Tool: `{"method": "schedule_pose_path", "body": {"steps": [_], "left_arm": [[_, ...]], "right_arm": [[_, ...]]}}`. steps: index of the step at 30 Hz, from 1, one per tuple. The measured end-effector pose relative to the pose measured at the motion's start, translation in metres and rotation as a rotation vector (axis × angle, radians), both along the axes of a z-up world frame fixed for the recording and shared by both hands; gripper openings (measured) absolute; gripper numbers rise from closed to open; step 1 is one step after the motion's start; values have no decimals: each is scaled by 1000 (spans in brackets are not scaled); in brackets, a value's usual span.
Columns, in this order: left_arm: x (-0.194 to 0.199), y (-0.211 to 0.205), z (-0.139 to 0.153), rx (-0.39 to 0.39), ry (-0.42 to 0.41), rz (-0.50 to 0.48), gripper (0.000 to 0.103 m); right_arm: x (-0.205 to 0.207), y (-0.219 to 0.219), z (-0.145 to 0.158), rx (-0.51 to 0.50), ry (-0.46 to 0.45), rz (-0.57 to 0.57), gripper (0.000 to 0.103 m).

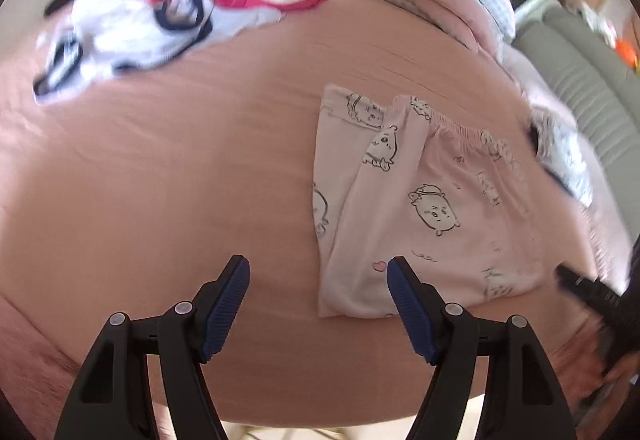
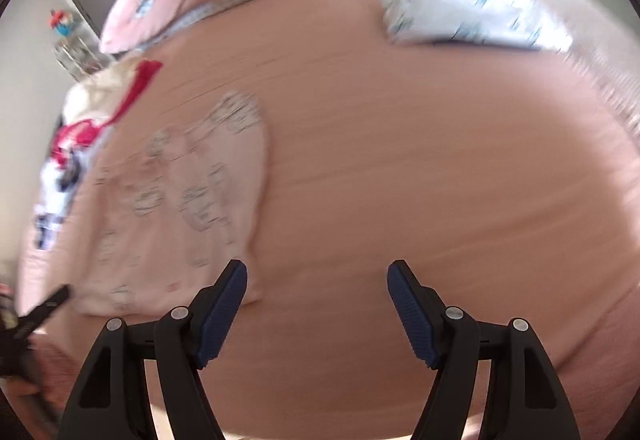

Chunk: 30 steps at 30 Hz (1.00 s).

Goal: Fold clothes

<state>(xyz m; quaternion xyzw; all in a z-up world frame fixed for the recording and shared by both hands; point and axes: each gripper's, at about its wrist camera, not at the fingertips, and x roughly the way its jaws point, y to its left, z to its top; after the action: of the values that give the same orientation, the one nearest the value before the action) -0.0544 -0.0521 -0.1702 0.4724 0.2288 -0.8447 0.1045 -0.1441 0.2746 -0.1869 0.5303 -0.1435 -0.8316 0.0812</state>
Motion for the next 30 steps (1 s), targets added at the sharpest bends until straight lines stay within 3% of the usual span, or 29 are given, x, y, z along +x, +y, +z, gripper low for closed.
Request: {"method": "schedule_pose_path", "body": {"steps": [1, 4, 10, 15, 17, 19, 21, 23, 25, 27, 30], "left_arm": [[0, 2, -2, -11, -4, -1, 70], [-3, 6, -4, -45, -13, -14, 70], [-15, 4, -7, -96, -16, -55, 71], [-16, 1, -6, -78, 16, -72, 71], [-16, -1, -6, -77, 16, -71, 71], [-17, -4, -7, -75, 16, -67, 71], [-18, -8, -7, -60, 22, -55, 71], [-18, -12, -6, -49, 28, -47, 71], [-18, -16, -7, -43, 30, -38, 71], [-18, -20, -7, -33, 33, -28, 71], [-19, -23, -7, -14, 45, -19, 71]], "right_arm": [[0, -2, -4, -50, -19, 5, 71], [0, -10, -8, -72, -22, 18, 70], [-7, -25, -16, -99, -27, 50, 50], [-22, -38, -21, -102, -23, 55, 54], [-28, -44, -23, -99, -16, 59, 61], [-35, -51, -22, -57, 13, 89, 61], [-42, -59, -21, -8, 32, 124, 50], [-46, -64, -18, -27, 22, 173, 8], [-49, -68, -13, -62, 6, 197, 6], [-47, -79, 0, -8, 37, 235, 6], [-41, -110, 27, -9, 115, 314, 6]]}}
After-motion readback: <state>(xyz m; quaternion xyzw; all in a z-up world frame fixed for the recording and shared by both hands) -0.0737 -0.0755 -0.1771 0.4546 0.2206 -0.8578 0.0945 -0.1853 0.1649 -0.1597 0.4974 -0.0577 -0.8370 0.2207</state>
